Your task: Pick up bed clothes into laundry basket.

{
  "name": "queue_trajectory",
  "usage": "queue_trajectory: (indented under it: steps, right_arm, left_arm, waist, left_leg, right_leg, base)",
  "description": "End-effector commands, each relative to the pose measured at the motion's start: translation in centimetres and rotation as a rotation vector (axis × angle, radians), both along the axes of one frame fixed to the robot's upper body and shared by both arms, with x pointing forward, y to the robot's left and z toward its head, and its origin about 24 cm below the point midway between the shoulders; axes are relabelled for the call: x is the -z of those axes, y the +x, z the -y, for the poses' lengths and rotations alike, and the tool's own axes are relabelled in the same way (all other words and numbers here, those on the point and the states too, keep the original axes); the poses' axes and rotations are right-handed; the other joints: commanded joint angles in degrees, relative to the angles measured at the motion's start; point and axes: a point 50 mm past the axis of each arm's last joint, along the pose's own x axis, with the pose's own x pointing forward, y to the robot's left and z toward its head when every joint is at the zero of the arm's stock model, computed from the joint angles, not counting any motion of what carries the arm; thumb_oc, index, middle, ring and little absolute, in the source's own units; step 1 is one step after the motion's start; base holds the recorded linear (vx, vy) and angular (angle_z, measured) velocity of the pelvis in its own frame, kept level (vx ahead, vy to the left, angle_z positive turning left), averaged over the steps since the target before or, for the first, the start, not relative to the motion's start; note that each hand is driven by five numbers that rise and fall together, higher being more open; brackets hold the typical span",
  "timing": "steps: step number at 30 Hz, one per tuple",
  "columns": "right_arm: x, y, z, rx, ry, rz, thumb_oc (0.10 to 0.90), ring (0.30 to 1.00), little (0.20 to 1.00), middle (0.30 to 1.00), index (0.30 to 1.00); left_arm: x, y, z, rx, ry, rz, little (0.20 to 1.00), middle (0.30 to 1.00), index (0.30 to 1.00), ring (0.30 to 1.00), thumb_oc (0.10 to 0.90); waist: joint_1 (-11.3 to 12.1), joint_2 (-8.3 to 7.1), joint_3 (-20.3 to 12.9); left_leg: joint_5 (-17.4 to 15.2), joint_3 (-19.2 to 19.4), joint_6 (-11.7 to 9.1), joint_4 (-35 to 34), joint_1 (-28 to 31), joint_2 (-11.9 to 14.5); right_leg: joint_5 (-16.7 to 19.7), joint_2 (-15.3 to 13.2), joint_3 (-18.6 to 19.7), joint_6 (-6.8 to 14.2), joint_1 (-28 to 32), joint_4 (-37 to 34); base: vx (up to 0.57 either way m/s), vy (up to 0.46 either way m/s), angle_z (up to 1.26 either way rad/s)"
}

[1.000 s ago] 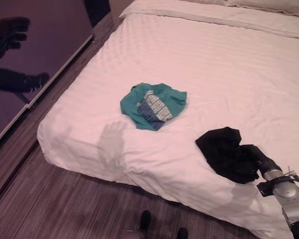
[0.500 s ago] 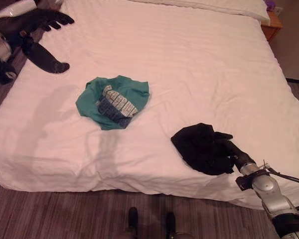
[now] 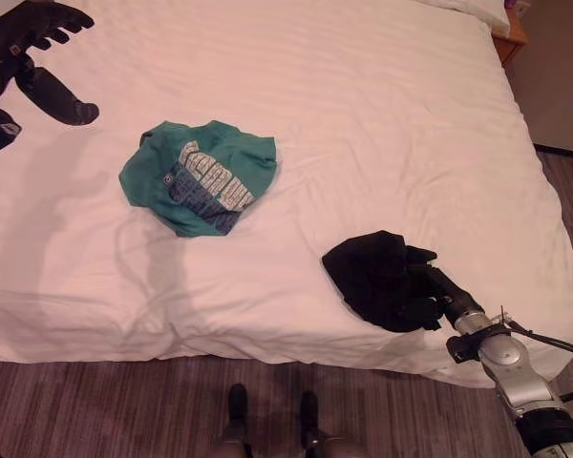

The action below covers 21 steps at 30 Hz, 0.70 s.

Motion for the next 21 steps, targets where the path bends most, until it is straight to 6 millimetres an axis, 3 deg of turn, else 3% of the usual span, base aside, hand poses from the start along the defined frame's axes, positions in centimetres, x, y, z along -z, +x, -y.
queue_trajectory:
  steps: [1,4,9,16,21]
  right_arm:
    - [6.0,-6.8,4.1,0.098,-0.130,-0.381,0.400,0.300,0.300,0.300,0.300]
    - [6.1,-6.9,4.1,0.096,-0.125,-0.382,0.400,0.300,0.300,0.300,0.300]
    - [6.2,-7.4,4.9,0.151,-0.116,-0.379,0.400,0.300,0.300,0.300,0.300]
    - [6.7,-7.7,4.8,0.161,-0.139,-0.391,0.400,0.300,0.300,0.300,0.300]
    - [6.5,-7.3,3.7,0.106,-0.128,-0.378,0.400,0.300,0.300,0.300,0.300]
  left_arm:
    - [-9.1,-2.8,1.1,0.049,-0.137,0.404,0.900,0.900,0.900,0.900,0.800]
    - [-9.3,-2.3,2.4,0.086,-0.122,0.410,0.900,0.900,0.900,0.900,0.800]
    - [-9.5,-2.4,2.4,0.114,-0.193,0.450,0.900,0.900,0.900,0.900,0.800]
    - [-9.4,-1.6,3.6,0.138,-0.197,0.445,0.900,0.900,0.900,0.900,0.800]
    - [-4.5,1.9,5.4,0.158,-0.147,0.237,0.900,0.900,0.900,0.900,0.800]
  waist:
    - [-0.99,5.10,1.37]
    - [-1.49,4.81,2.16]
    - [-2.20,4.79,3.54]
    - [-2.59,3.57,5.38]
    - [-3.32,1.61,6.45]
  left_leg:
    - [-3.97,1.86,-1.39,0.00,4.16,3.36]
    - [-3.77,1.78,-1.38,0.00,3.31,3.36]
    - [-3.54,2.04,-1.31,0.00,1.87,3.51]
    - [-2.81,2.10,-1.16,0.45,-0.02,3.97]
    - [-3.30,2.13,-1.07,2.45,-1.62,4.53]
  right_leg:
    - [1.58,-2.65,1.16,7.27,1.16,0.12]
    - [1.77,-2.49,1.29,7.28,0.30,0.12]
    - [2.58,-2.46,1.69,7.29,-1.52,0.17]
    - [3.32,-1.84,2.15,7.15,-3.19,0.15]
    - [3.48,-1.50,3.00,6.95,-4.06,0.28]
  base:
    - [0.00,0.000,0.00]
    - [0.00,0.000,0.00]
    - [0.00,0.006,0.00]
    - [-0.01,-0.005,-0.05]
    - [0.00,0.000,0.00]
